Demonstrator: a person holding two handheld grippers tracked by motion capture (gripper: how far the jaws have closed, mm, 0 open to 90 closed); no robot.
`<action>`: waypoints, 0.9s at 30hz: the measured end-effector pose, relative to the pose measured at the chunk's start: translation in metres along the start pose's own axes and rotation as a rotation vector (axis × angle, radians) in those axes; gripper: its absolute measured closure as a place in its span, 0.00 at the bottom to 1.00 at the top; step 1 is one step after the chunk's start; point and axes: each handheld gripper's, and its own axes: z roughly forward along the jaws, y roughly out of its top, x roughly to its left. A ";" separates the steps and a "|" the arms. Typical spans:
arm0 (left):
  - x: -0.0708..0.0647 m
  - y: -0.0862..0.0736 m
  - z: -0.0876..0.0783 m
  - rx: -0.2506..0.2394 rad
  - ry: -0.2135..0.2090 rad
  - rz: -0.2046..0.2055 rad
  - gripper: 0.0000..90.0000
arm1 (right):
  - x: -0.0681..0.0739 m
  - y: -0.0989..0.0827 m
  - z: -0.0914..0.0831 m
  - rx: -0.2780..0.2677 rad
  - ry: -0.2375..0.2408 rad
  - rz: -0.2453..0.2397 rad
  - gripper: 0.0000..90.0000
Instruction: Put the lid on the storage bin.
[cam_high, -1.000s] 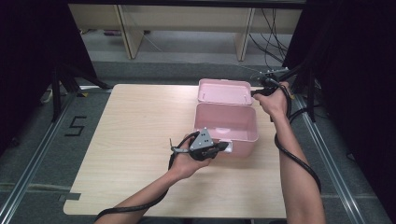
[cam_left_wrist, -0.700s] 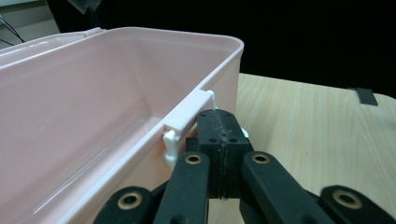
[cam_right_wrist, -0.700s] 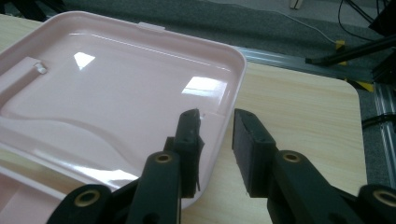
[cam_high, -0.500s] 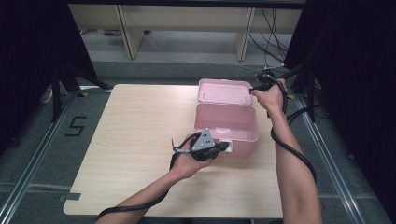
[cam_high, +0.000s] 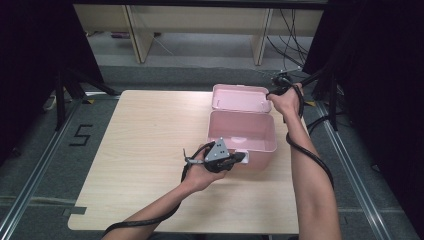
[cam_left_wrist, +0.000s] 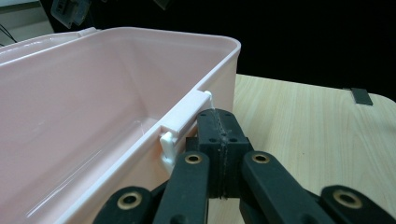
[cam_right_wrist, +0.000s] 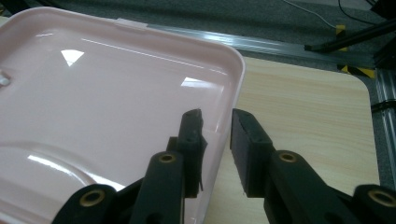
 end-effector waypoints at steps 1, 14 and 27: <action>0.000 0.000 0.000 0.000 0.000 -0.001 1.00 | -0.001 0.000 0.002 0.004 -0.002 -0.006 0.84; 0.001 0.000 0.000 -0.004 -0.005 -0.005 1.00 | -0.009 0.005 0.019 0.028 -0.006 0.018 0.84; 0.001 0.000 0.000 -0.002 -0.007 -0.004 1.00 | -0.012 0.006 0.032 0.044 -0.012 0.061 0.85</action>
